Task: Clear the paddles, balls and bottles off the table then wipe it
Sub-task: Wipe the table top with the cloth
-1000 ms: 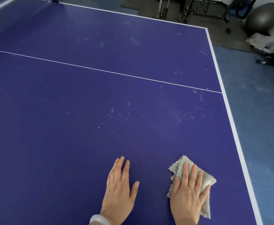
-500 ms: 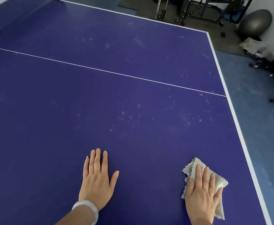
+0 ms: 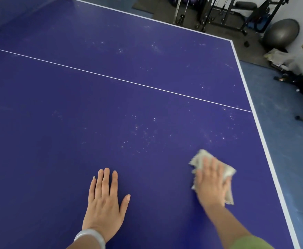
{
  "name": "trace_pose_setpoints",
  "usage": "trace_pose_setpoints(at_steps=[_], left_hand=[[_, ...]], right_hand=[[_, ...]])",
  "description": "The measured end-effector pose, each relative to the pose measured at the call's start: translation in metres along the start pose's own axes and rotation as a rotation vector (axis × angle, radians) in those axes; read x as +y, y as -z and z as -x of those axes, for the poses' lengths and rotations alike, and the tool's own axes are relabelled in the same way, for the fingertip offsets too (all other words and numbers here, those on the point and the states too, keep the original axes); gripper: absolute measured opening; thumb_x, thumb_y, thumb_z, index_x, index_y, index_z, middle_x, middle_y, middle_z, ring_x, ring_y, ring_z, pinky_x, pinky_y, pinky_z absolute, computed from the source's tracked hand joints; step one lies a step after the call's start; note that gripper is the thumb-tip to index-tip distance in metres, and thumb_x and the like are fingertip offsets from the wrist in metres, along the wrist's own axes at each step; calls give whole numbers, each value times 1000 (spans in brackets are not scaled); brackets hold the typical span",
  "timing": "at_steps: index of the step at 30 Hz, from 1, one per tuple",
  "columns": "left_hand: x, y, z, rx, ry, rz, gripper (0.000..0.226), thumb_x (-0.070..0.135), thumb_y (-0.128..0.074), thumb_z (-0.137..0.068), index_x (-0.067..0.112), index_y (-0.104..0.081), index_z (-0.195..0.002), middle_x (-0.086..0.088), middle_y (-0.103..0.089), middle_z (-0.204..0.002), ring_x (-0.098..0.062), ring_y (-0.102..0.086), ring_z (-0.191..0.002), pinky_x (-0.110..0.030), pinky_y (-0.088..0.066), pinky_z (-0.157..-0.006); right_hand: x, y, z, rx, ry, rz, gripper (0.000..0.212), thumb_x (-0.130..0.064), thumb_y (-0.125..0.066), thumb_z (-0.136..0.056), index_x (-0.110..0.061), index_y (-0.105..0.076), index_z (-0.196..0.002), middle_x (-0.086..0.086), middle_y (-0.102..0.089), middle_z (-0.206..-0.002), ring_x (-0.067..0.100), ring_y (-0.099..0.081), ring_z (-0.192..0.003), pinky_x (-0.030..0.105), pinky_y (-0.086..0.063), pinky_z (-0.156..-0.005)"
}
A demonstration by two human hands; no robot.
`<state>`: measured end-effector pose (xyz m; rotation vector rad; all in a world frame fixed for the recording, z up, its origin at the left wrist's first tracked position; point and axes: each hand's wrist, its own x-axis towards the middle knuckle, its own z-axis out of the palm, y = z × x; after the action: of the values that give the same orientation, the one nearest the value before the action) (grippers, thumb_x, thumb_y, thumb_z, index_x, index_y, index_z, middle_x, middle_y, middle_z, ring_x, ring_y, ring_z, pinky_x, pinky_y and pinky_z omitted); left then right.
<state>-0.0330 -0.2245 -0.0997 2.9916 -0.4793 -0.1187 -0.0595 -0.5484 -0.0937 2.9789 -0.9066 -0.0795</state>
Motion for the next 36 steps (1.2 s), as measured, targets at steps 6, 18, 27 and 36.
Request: trace_pose_setpoints(at_steps=[6, 18, 27, 36], left_hand=[[1, 1, -1, -8, 18, 6, 77, 56, -26, -94, 1, -37, -147, -24, -33, -153, -37, -28, -145, -54, -24, -116], [1, 3, 0, 0, 13, -9, 77, 56, -25, -95, 1, -34, -148, -23, -32, -154, -37, -26, -145, -52, -20, -118], [4, 5, 1, 47, 23, 51, 78, 58, -22, -96, 0, -43, -143, -21, -36, -151, -36, -30, -143, -48, -15, -120], [162, -5, -63, 4, -193, 111, 69, 52, -26, -96, 7, -47, -143, -17, -38, -152, -33, -34, -143, -46, -21, -114]], right_hand=[[-29, -10, 65, 51, -216, -183, 54, -45, -7, -103, -28, -5, -154, 7, -16, -162, 29, -11, -149, 61, -12, -115], [42, -1, 1, -118, -282, -212, 57, -47, -9, -100, -34, 12, -152, -2, 4, -164, 19, 8, -150, 55, -1, -119], [62, -18, 58, -8, -116, -130, 58, -49, -4, -100, -31, 0, -155, -3, -4, -163, 20, -6, -150, 52, -5, -121], [91, -18, 20, -45, 91, -74, 60, -46, -3, -101, -25, -19, -156, 0, -19, -162, 22, -18, -149, 53, -17, -117]])
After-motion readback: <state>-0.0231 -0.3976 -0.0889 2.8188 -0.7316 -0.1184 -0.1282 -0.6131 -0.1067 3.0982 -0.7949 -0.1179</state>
